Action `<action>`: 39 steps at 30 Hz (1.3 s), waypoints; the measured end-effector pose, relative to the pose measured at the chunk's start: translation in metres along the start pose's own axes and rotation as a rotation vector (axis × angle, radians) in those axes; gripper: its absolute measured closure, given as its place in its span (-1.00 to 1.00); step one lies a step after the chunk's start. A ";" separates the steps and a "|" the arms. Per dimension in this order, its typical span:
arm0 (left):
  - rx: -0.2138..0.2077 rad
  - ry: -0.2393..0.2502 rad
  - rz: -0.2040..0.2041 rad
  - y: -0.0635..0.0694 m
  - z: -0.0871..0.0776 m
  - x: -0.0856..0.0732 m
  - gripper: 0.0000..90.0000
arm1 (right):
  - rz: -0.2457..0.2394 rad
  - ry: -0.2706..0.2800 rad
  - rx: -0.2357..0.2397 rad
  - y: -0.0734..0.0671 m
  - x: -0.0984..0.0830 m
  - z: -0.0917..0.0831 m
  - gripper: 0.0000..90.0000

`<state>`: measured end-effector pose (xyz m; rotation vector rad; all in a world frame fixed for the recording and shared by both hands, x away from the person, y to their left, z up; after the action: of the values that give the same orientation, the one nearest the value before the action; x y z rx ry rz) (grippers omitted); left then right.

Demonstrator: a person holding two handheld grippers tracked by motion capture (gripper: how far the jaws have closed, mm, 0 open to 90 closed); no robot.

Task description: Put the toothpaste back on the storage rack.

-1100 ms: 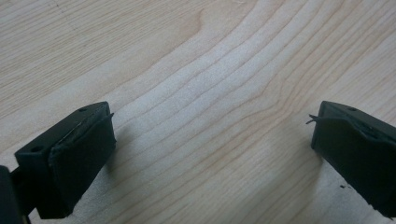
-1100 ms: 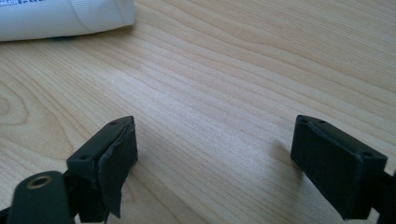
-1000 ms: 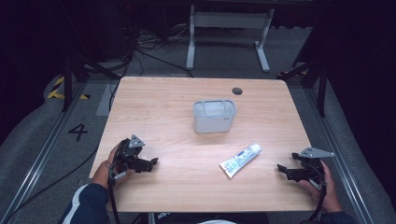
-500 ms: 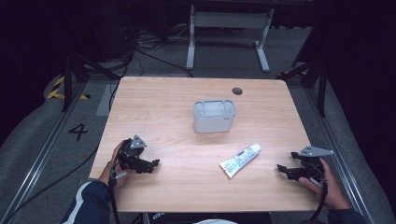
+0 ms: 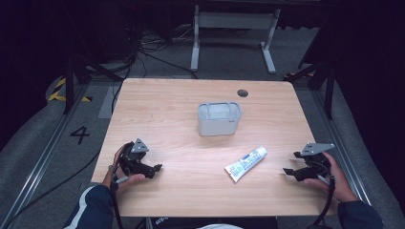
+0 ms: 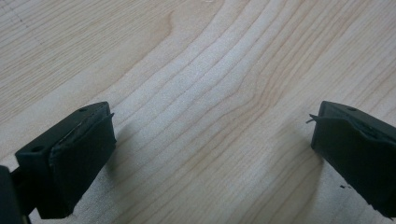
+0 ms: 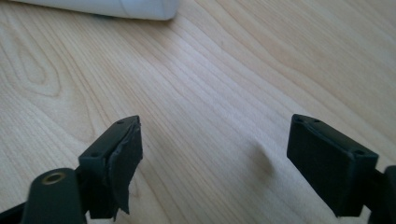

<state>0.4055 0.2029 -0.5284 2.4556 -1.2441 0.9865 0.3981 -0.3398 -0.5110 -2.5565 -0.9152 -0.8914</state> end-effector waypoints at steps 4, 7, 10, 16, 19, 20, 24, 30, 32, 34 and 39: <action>0.000 0.000 0.000 0.000 0.000 0.000 -1.00 | -0.041 0.004 0.019 -0.005 0.007 0.000 -0.54; -0.001 -0.001 0.000 0.000 0.000 0.000 -1.00 | -0.070 0.019 0.030 -0.008 0.016 -0.003 -0.53; 0.000 -0.002 0.000 0.000 0.000 0.000 -1.00 | -0.098 0.024 0.039 -0.012 0.025 -0.006 -0.53; 0.000 -0.002 -0.001 0.000 0.000 0.000 -1.00 | -0.158 0.020 0.063 -0.023 0.040 -0.008 -0.52; -0.001 -0.002 0.001 0.000 0.000 0.000 -1.00 | -0.186 0.013 0.072 -0.029 0.046 -0.007 -0.51; -0.001 -0.002 0.001 0.000 0.000 0.000 -1.00 | -0.193 0.011 0.075 -0.031 0.049 -0.006 -0.52; -0.001 -0.002 0.000 0.000 0.000 0.000 -1.00 | -0.227 0.001 0.085 -0.038 0.056 -0.005 -0.52; -0.001 -0.002 0.000 0.000 0.000 0.000 -1.00 | -0.289 -0.008 0.114 -0.050 0.071 -0.001 -0.51; 0.001 -0.001 0.002 0.000 0.000 0.000 -1.00 | -0.319 -0.016 0.137 -0.057 0.078 0.003 -0.49; -0.001 -0.002 0.000 0.000 0.000 0.000 -1.00 | -0.335 -0.025 0.155 -0.062 0.082 0.006 -0.49; 0.002 -0.001 0.002 0.000 0.000 0.000 -1.00 | -0.378 -0.044 0.174 -0.071 0.089 0.014 -0.49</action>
<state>0.4055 0.2032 -0.5282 2.4568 -1.2466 0.9871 0.4121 -0.2373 -0.4607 -2.3023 -1.4532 -0.8093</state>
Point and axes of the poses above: each handheld gripper's, and its own axes: z roughly forward along the jaws, x roughly out of its top, y roughly to its right, the point moved 6 cm from there along z, roughly forward along the jaws, and after that the axes turned 10 degrees about z, right-handed, at the moved point
